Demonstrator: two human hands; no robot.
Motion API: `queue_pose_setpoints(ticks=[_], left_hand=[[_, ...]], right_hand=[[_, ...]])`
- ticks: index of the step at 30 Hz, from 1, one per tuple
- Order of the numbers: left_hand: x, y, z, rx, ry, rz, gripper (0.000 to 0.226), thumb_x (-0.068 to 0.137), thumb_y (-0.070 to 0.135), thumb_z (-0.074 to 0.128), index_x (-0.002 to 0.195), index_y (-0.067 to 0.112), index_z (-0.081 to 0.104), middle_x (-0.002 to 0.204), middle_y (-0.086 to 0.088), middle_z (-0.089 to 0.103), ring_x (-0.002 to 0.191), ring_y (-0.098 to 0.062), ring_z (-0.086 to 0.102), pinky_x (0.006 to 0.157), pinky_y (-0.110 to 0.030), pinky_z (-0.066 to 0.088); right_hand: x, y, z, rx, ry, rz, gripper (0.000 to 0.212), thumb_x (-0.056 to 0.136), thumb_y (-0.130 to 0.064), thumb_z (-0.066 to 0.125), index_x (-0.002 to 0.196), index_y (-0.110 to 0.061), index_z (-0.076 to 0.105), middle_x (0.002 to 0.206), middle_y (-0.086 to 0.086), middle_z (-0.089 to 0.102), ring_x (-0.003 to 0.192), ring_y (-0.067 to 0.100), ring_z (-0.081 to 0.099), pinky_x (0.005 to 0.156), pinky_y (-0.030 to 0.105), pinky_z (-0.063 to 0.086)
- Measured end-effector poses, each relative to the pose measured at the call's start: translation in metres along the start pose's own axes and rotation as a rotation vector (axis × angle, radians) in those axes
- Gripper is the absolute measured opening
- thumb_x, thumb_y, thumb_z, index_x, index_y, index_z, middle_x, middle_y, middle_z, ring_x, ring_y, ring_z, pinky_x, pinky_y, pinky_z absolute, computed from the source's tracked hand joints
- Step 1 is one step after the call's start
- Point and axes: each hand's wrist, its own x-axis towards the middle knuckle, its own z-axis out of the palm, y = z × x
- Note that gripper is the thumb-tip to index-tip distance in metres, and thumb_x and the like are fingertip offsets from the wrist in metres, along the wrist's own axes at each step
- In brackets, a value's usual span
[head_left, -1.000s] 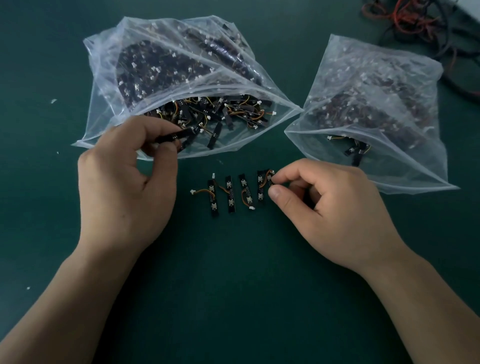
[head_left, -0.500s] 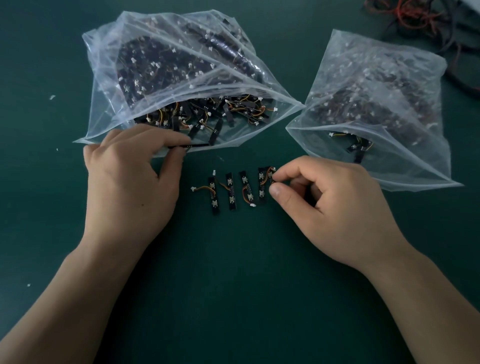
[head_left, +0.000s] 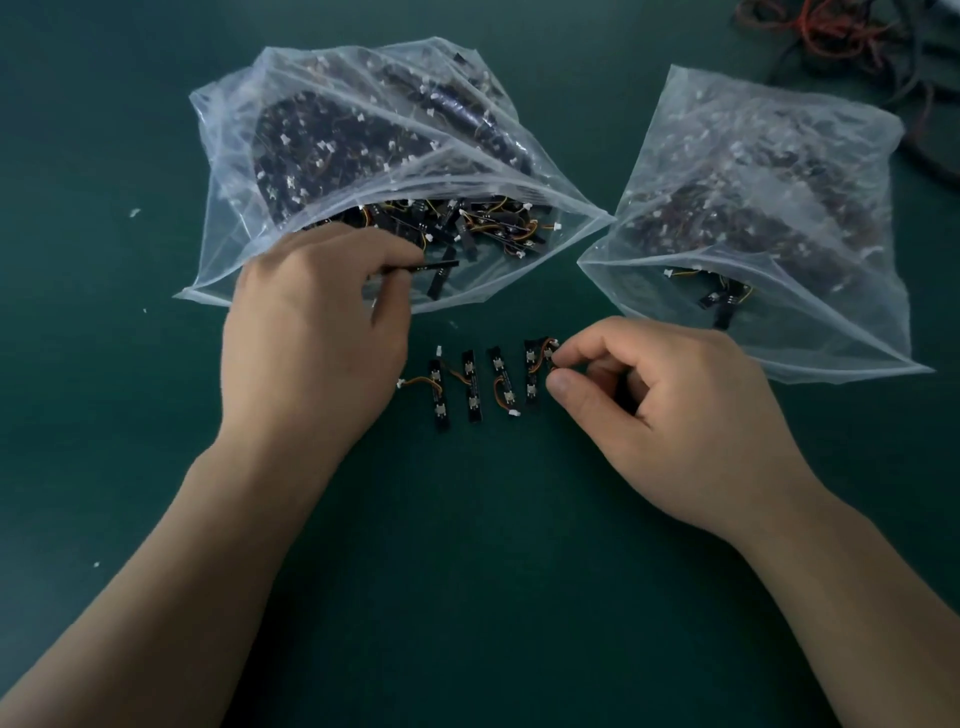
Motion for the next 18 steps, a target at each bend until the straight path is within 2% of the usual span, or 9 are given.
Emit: queue_pose_setpoints(ticks=[3, 5, 7, 9, 12, 15, 18], left_hand=[[0.004, 0.006, 0.008, 0.075, -0.049, -0.08, 0.022, 0.1, 0.021, 0.064, 0.114, 0.027, 0.08, 0.109, 0.007, 0.075, 0.098, -0.023, 0.068, 0.092, -0.046, 0.056], [0.004, 0.008, 0.012, 0.12, -0.061, -0.108, 0.019, 0.101, 0.033, 0.064, 0.11, 0.03, 0.08, 0.112, 0.008, 0.073, 0.104, -0.026, 0.066, 0.102, -0.046, 0.047], [0.003, 0.008, 0.013, 0.17, -0.077, -0.134, 0.022, 0.099, 0.047, 0.064, 0.109, 0.035, 0.079, 0.115, 0.009, 0.071, 0.11, -0.027, 0.063, 0.104, -0.044, 0.036], [0.004, 0.009, 0.013, 0.213, -0.091, -0.159, 0.024, 0.097, 0.053, 0.067, 0.109, 0.036, 0.079, 0.118, 0.007, 0.069, 0.114, -0.029, 0.061, 0.105, -0.046, 0.034], [0.007, 0.012, 0.014, 0.241, -0.079, -0.18, 0.021, 0.096, 0.051, 0.07, 0.105, 0.035, 0.08, 0.117, 0.006, 0.07, 0.115, -0.031, 0.06, 0.104, -0.045, 0.033], [0.011, 0.012, 0.015, 0.204, -0.063, -0.173, 0.013, 0.097, 0.04, 0.071, 0.103, 0.034, 0.081, 0.11, 0.01, 0.072, 0.11, -0.029, 0.062, 0.102, -0.043, 0.034], [0.011, 0.009, 0.016, 0.155, -0.061, -0.126, 0.012, 0.098, 0.031, 0.072, 0.103, 0.028, 0.082, 0.105, 0.007, 0.075, 0.104, -0.027, 0.065, 0.103, -0.045, 0.046]], right_hand=[[-0.001, -0.001, -0.001, 0.004, 0.0, 0.007, 0.01, 0.095, -0.046, 0.069, 0.099, -0.037, 0.073, 0.073, -0.018, 0.065, 0.071, 0.007, 0.061, 0.058, 0.033, 0.051], [0.0, 0.0, 0.0, -0.006, -0.002, 0.006, 0.012, 0.094, -0.047, 0.068, 0.099, -0.037, 0.073, 0.072, -0.018, 0.064, 0.07, 0.005, 0.06, 0.058, 0.032, 0.051], [0.0, 0.0, 0.001, -0.015, -0.011, 0.009, 0.013, 0.094, -0.049, 0.067, 0.099, -0.038, 0.072, 0.072, -0.018, 0.064, 0.07, 0.005, 0.06, 0.057, 0.03, 0.049], [0.0, 0.0, 0.001, -0.021, -0.008, 0.006, 0.014, 0.094, -0.05, 0.066, 0.099, -0.038, 0.071, 0.072, -0.017, 0.063, 0.07, 0.005, 0.06, 0.056, 0.029, 0.048], [0.0, 0.0, 0.001, -0.027, -0.005, 0.003, 0.013, 0.094, -0.05, 0.066, 0.099, -0.038, 0.071, 0.072, -0.016, 0.063, 0.07, 0.005, 0.059, 0.055, 0.027, 0.046], [0.0, 0.0, 0.001, -0.03, -0.003, 0.004, 0.013, 0.094, -0.05, 0.066, 0.098, -0.038, 0.071, 0.072, -0.016, 0.063, 0.07, 0.005, 0.059, 0.055, 0.026, 0.045], [0.0, 0.0, 0.001, -0.036, -0.003, 0.0, 0.014, 0.094, -0.051, 0.066, 0.098, -0.039, 0.071, 0.072, -0.017, 0.063, 0.07, 0.006, 0.059, 0.055, 0.025, 0.044]])
